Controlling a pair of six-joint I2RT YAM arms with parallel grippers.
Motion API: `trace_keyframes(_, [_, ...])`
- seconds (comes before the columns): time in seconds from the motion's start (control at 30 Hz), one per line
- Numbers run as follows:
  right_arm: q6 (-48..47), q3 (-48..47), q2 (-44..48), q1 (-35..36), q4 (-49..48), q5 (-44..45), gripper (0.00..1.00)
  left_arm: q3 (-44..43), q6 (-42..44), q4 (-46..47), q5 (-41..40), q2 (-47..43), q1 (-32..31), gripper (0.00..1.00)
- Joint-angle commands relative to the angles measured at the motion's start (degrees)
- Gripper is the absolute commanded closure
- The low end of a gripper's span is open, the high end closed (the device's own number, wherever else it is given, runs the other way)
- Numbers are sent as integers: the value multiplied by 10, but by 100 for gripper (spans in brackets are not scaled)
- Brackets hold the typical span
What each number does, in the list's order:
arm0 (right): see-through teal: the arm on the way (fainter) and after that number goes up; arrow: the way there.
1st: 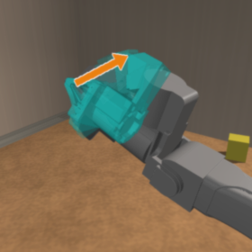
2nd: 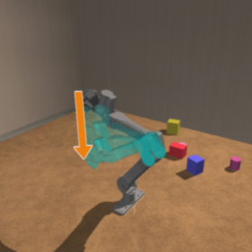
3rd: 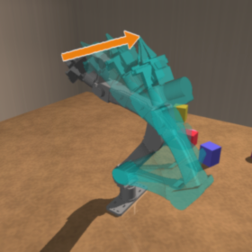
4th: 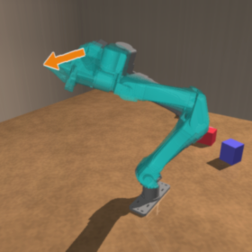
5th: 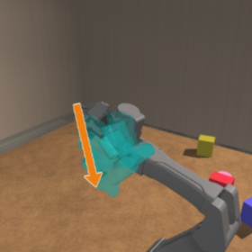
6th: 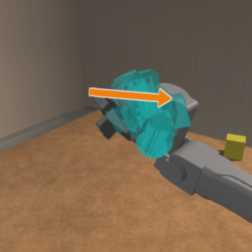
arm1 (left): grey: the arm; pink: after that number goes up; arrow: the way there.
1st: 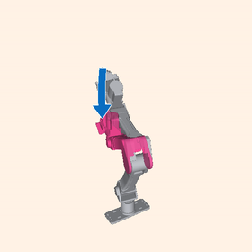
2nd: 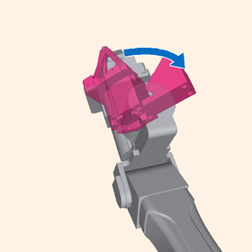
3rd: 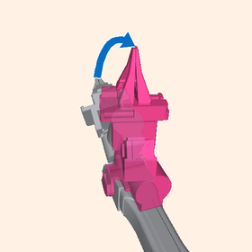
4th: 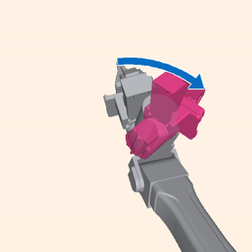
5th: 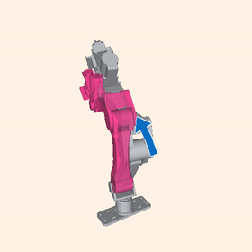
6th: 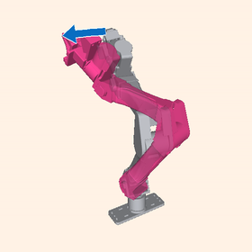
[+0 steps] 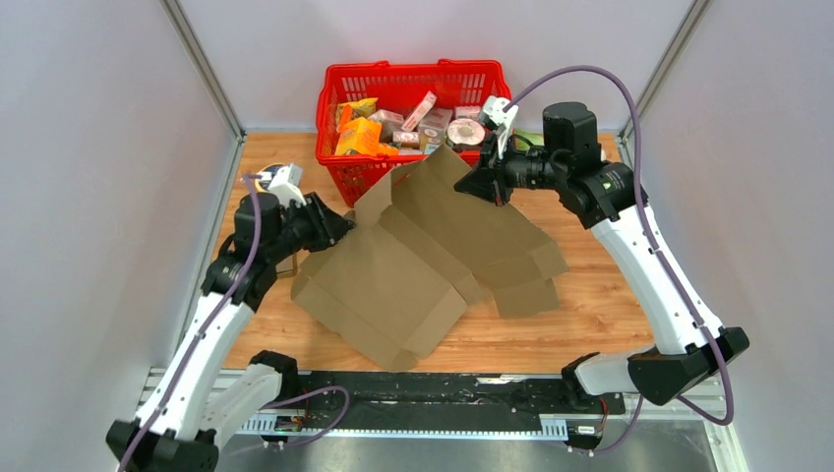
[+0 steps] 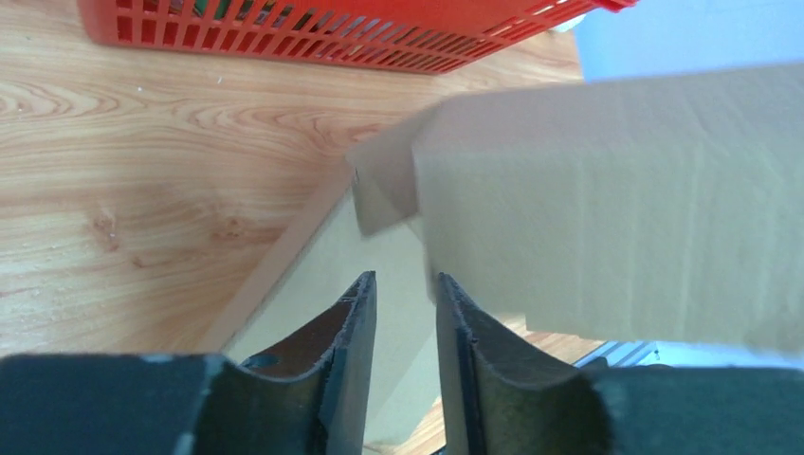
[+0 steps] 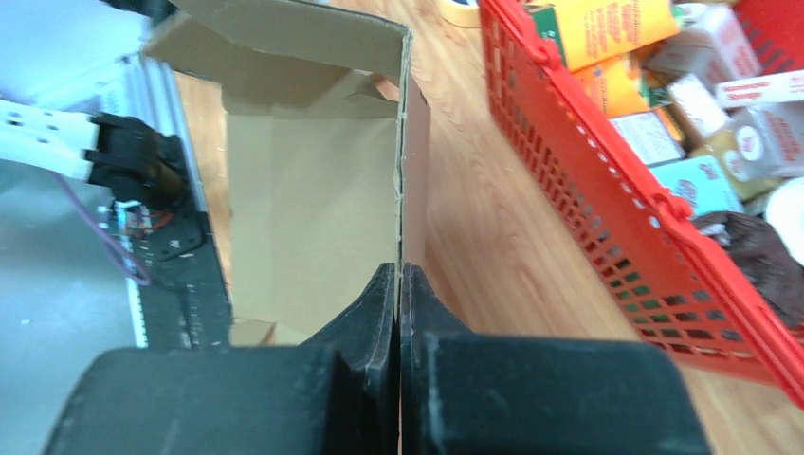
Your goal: Fold the paper box
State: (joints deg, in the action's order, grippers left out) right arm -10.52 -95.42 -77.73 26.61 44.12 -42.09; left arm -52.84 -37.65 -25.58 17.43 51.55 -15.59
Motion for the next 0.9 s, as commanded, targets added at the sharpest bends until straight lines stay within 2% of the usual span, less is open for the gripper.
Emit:
trace_keyframes(0.0, [-73, -13, 2, 9, 24, 78, 100, 30, 30, -12, 4, -86, 0, 60])
trace_keyframes(0.13, [-108, -41, -31, 34, 49, 148, 100, 21, 50, -19, 31, -147, 0, 52])
trace_keyframes(0.17, [-120, -46, -50, 41, 54, 161, 100, -8, 60, -17, 49, -144, 0, 42])
trace_keyframes(0.23, [-132, -65, -73, 63, 67, 183, 100, -44, 64, -11, 93, -117, -1, 31])
trace_keyframes(0.37, [-151, -88, -118, 93, 65, 206, 100, -132, 101, -9, 75, -69, -27, 30])
trace_keyframes(0.47, [-165, -112, -151, 105, 69, 194, 100, -153, 124, -3, 24, -34, -65, 32])
trace_keyframes(0.6, [-182, -139, -188, 117, 91, 190, 100, -152, 150, 7, -46, 2, -97, 31])
trace_keyframes(0.87, [-194, -150, -209, 128, 87, 176, 100, -160, 192, 12, -64, 75, -99, 27])
